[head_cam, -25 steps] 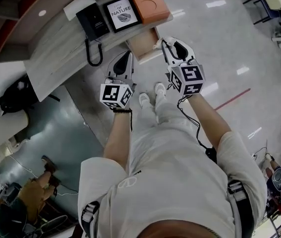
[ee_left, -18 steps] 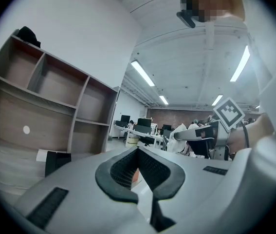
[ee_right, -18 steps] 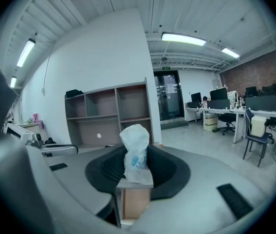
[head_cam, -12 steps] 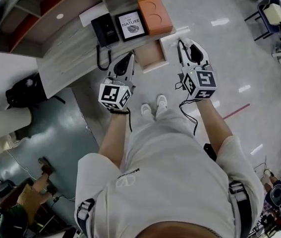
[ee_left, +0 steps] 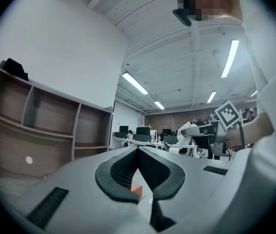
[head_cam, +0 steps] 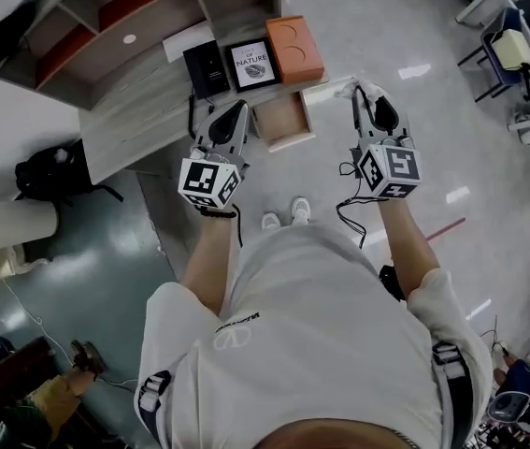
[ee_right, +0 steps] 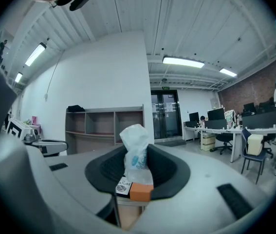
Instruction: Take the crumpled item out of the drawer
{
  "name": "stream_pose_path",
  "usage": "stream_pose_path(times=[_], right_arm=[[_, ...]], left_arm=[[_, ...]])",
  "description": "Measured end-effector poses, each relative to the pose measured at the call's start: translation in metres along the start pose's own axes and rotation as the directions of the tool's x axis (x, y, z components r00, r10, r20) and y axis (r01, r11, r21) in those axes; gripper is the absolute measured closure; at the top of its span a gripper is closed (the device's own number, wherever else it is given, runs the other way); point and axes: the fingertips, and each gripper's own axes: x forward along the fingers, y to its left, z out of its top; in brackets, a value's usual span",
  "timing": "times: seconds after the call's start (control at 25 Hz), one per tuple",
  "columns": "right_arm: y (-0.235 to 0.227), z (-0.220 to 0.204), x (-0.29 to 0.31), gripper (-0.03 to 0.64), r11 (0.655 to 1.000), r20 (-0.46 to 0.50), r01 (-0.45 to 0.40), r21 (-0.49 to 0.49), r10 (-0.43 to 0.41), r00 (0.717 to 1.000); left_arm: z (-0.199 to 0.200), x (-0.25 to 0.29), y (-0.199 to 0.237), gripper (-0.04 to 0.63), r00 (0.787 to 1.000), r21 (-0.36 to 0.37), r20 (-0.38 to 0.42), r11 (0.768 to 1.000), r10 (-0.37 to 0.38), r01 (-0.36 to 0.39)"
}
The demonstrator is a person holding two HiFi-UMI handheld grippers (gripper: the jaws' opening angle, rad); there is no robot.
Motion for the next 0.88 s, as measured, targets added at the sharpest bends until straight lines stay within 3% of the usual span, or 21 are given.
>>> stream_pose_path(times=[0.88], right_arm=[[-0.007,0.049,-0.030,0.502,0.999,0.140,0.042,0.019,-0.044,0.989]], left_arm=[[0.040,-0.074,0.050,0.597,0.983,0.049,0.069,0.983,0.173,-0.176]])
